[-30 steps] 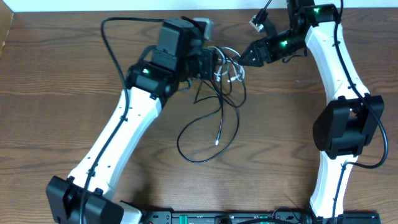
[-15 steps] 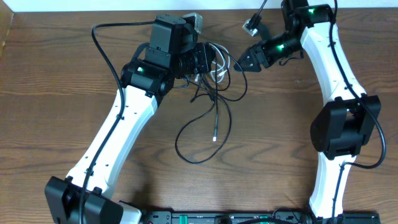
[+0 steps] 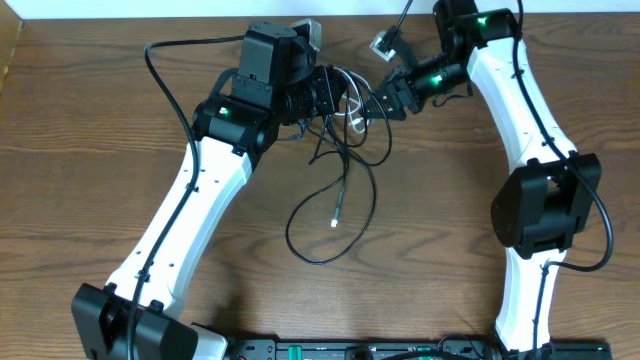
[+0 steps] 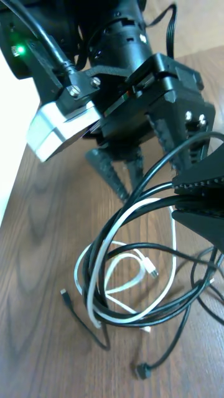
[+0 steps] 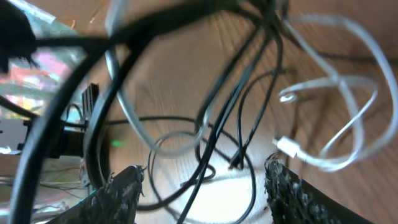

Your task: Untangle cables

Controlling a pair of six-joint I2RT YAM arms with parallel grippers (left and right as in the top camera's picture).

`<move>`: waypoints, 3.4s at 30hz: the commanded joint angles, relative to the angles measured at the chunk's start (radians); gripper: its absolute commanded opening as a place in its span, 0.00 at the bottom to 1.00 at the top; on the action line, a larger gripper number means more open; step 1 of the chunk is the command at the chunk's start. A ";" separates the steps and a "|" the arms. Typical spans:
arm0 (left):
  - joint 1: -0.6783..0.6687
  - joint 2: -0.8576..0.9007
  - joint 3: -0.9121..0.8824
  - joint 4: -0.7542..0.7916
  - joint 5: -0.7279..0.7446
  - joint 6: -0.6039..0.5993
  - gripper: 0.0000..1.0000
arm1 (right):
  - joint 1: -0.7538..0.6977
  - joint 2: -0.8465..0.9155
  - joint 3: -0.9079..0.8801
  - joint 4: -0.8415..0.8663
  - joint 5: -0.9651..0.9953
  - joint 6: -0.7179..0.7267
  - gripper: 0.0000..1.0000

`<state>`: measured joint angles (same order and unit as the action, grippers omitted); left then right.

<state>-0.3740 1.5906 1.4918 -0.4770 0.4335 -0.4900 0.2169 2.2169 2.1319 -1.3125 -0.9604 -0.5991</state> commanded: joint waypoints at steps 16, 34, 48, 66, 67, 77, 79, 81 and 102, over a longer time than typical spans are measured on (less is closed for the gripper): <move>0.005 -0.026 0.003 -0.003 0.053 -0.011 0.07 | 0.068 -0.006 0.000 0.320 0.173 0.429 0.01; 0.007 -0.026 0.002 -0.074 -0.132 0.049 0.08 | -0.109 -0.006 0.000 0.143 1.015 0.790 0.01; 0.168 -0.026 0.002 -0.249 -0.244 0.065 0.07 | -0.396 -0.006 0.000 0.089 0.920 0.800 0.01; 0.214 -0.025 0.002 -0.285 -0.333 0.117 0.08 | -0.554 -0.006 0.000 0.053 0.766 0.724 0.01; 0.219 -0.025 0.002 -0.286 -0.349 0.117 0.08 | -0.560 -0.006 0.000 0.051 0.738 0.710 0.01; 0.352 -0.025 0.002 -0.328 -0.426 0.131 0.07 | -0.578 -0.006 0.000 0.040 0.726 0.706 0.01; 0.380 -0.025 0.002 -0.331 -0.423 0.131 0.07 | -0.578 -0.006 0.000 0.038 0.732 0.706 0.01; 0.399 -0.025 0.002 -0.332 -0.420 0.132 0.07 | -0.578 -0.006 0.000 0.039 0.750 0.711 0.01; 0.404 -0.023 0.002 -0.335 -0.446 0.168 0.07 | -0.730 -0.006 0.000 0.069 0.819 0.809 0.01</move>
<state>0.0246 1.5902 1.4918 -0.8085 0.0113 -0.3386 -0.4938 2.2169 2.1311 -1.2579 -0.0216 0.2455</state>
